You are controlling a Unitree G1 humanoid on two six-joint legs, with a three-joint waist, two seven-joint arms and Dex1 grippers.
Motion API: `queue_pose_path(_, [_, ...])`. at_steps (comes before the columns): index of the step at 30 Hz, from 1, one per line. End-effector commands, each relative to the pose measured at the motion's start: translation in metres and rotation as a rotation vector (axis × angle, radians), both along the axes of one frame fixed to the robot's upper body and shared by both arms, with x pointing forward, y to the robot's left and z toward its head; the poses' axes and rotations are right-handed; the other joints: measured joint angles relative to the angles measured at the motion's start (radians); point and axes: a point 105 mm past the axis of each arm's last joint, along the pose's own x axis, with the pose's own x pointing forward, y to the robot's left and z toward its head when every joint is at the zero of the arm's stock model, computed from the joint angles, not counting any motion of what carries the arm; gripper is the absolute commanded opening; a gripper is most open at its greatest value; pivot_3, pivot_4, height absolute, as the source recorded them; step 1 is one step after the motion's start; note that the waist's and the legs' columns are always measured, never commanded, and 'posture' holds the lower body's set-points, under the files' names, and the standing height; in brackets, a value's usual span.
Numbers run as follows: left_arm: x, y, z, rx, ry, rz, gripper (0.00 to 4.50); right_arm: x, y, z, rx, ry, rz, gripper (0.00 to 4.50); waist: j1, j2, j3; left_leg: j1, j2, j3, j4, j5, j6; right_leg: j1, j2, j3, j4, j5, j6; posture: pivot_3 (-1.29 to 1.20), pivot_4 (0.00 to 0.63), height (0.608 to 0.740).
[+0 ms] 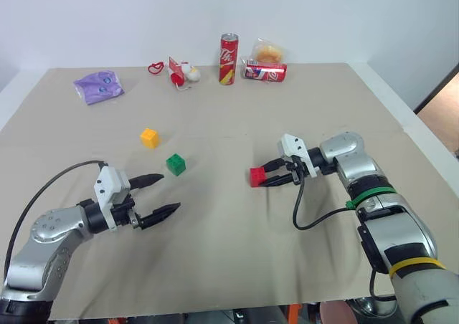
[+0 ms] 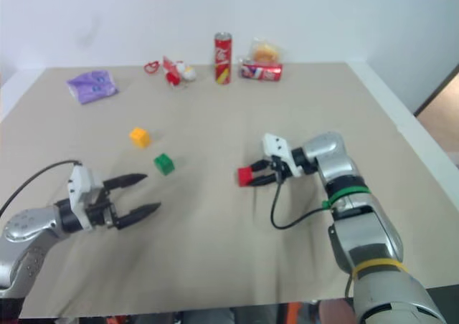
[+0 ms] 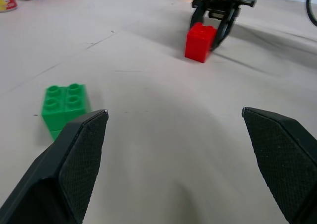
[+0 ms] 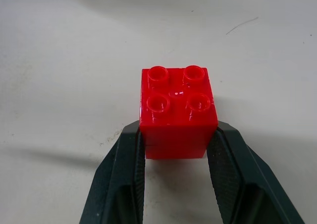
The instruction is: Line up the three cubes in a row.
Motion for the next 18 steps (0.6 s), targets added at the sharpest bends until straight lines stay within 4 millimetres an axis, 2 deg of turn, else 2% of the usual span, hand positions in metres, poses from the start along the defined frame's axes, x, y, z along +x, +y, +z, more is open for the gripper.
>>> queue_pose_path(1, [0.002, -0.001, 0.020, -0.055, -0.068, -0.075, 4.50, -0.004, -0.006, 0.007, 0.016, 0.013, 0.007, 1.20, 0.000, 0.000, 0.000, 0.000, 0.000, 0.000, 0.000, 0.000, 0.000, 0.000, 0.000, 0.000, 0.000, 0.000, 0.000, 0.00, 0.150, 0.740])
queue_pose_path(7, [0.003, -0.016, 0.033, -0.098, -0.096, -0.183, 4.50, -0.007, -0.001, 0.007, 0.033, 0.042, 0.018, 1.20, 0.001, 0.000, 0.000, 0.000, 0.000, 0.000, 0.000, 0.000, 0.000, 0.000, 0.000, 0.000, 0.000, 0.000, 0.001, 0.00, 0.150, 0.740])
queue_pose_path(18, [0.000, -0.027, 0.035, -0.116, -0.099, -0.226, 4.50, -0.010, -0.005, -0.001, -0.005, 0.057, 0.019, 1.20, 0.001, 0.000, 0.000, 0.000, 0.000, 0.000, 0.001, 0.000, 0.000, 0.000, 0.000, 0.000, 0.000, 0.001, 0.001, 0.00, 0.150, 0.740])
